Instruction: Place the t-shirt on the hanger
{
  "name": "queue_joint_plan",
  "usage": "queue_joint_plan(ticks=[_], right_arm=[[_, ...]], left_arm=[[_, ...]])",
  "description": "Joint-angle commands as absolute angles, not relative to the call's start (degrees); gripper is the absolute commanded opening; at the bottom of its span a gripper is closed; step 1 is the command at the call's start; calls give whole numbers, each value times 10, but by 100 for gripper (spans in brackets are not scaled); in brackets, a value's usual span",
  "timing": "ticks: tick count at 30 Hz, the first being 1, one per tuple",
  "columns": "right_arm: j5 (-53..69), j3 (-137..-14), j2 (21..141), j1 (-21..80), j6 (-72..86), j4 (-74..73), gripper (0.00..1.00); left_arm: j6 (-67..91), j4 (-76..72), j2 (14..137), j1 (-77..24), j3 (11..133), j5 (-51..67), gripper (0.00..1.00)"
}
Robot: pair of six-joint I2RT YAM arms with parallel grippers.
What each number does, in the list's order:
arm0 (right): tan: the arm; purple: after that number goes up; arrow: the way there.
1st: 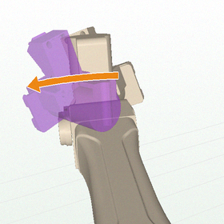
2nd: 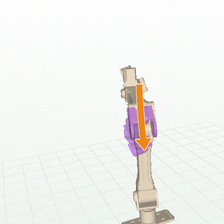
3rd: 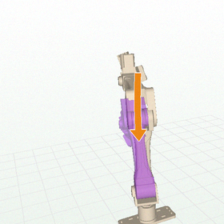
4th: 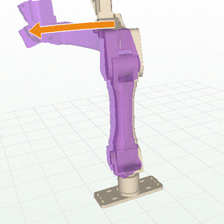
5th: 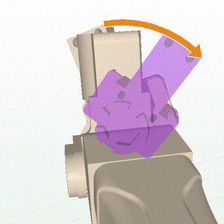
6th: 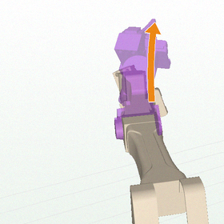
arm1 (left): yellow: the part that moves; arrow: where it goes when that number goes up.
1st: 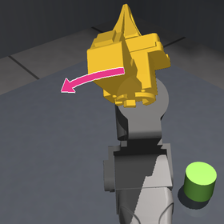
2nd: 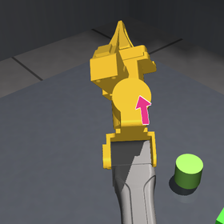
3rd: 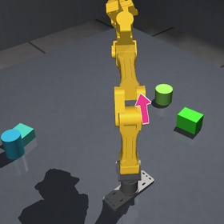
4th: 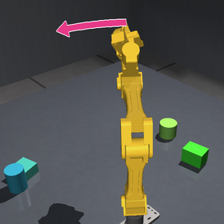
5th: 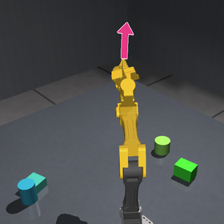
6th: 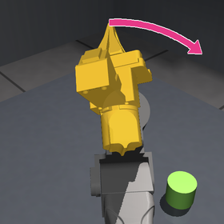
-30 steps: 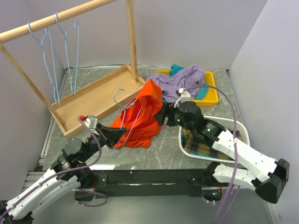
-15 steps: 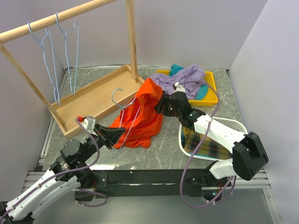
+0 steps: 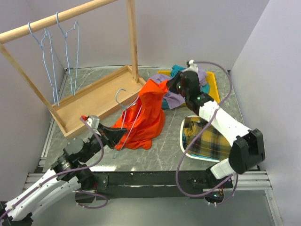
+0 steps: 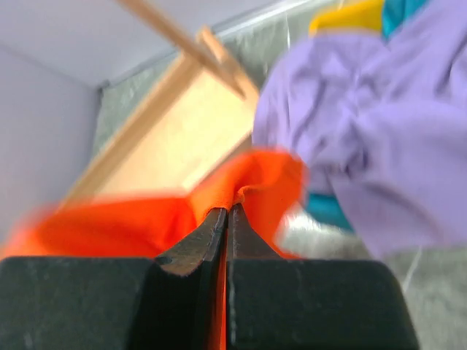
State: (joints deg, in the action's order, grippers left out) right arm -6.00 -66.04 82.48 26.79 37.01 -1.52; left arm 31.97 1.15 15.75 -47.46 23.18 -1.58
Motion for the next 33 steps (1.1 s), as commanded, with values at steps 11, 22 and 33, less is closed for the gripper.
queue_joint_plan(ticks=[11, 22, 33], right_arm=[[-37, -934, 944, 227, 294, -305, 68], [50, -665, 729, 229, 437, -202, 81], [65, -812, 881, 215, 491, -241, 79]], left_arm=[[290, -190, 328, -476, 229, -4, 1], [238, -236, 446, -489, 243, -22, 1], [168, -205, 495, -522, 287, -56, 1]])
